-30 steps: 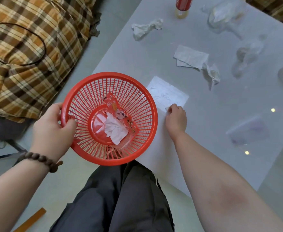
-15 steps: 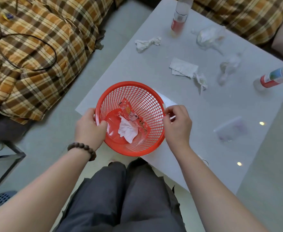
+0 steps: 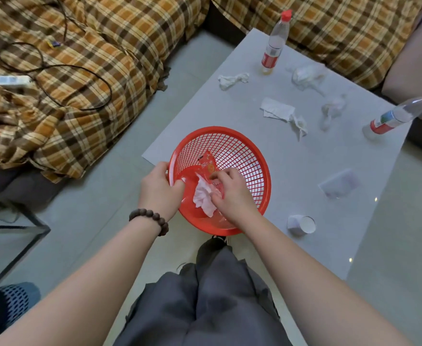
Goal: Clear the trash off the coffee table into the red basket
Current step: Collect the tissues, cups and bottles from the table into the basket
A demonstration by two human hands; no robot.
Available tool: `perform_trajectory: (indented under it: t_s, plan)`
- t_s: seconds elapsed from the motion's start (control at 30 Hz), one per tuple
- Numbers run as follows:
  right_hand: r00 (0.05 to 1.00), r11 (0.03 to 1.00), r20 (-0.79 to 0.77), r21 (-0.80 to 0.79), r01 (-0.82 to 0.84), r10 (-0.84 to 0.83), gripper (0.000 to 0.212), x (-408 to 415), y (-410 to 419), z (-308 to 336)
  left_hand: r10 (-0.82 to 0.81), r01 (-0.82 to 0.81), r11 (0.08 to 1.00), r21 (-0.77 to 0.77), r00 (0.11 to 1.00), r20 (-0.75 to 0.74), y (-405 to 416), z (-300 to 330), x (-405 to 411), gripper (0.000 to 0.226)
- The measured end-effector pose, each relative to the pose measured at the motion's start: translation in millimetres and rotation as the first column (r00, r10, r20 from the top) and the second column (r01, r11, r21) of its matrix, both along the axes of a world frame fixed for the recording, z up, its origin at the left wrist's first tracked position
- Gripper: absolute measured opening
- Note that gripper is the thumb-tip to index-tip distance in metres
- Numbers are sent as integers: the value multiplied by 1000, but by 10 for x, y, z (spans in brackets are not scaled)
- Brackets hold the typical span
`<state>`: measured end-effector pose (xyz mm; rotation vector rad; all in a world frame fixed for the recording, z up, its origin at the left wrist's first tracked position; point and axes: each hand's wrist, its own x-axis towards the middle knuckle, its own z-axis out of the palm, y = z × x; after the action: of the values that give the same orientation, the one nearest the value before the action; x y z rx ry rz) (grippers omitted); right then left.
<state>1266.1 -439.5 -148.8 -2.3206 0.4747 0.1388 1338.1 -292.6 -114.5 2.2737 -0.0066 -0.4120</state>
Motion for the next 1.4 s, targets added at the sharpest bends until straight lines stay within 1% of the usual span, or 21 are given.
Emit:
perform_trajectory:
  t_s: [0.23, 0.37, 0.5, 0.67, 0.8, 0.97, 1.07, 1.2, 1.33, 1.4]
  plan:
    - [1000, 995, 21, -94, 18, -16, 44, -445, 102, 140, 38, -39, 999, -21, 996, -76, 252, -14, -323, 21]
    - [993, 986, 42, -120, 116, -112, 44, -730, -19, 187, -5, 6, 1000, 9, 997, -75, 220, -35, -465, 17]
    - [974, 970, -12, -103, 222, -224, 47, -1030, -277, 130, -17, 20, 999, 25, 995, -95, 150, -64, -568, 18]
    - [929, 926, -87, -156, 344, -359, 43, -1427, -790, -116, -2, 7, 999, 49, 995, -97, -27, -160, -702, 23]
    - [905, 912, -141, -158, 379, -400, 45, -1698, -1214, -386, 18, -12, 997, 79, 996, -82, -280, -223, -829, 22]
    - [906, 928, -230, -202, 312, -355, 51, -1943, -1637, -789, 44, -36, 993, 111, 996, -72, -709, -286, -1091, 19]
    - [918, 947, -260, -197, 254, -301, 56, -2024, -1845, -987, 112, -104, 986, 132, 992, -55, -933, -334, -1262, 23]
    - [947, 969, -267, -215, 122, -178, 56, -2049, -2011, -1185, 230, -222, 964, 145, 973, -37, -1119, -383, -1521, 19]
    - [939, 980, -339, -198, -17, -52, 63, -1974, -2062, -1400, 286, -284, 944, 167, 958, 13, -1147, -450, -1719, 14]
    - [931, 983, -364, -178, -53, -15, 60, -1943, -2060, -1507, 297, -299, 938, 173, 954, 40, -1129, -485, -1770, 13]
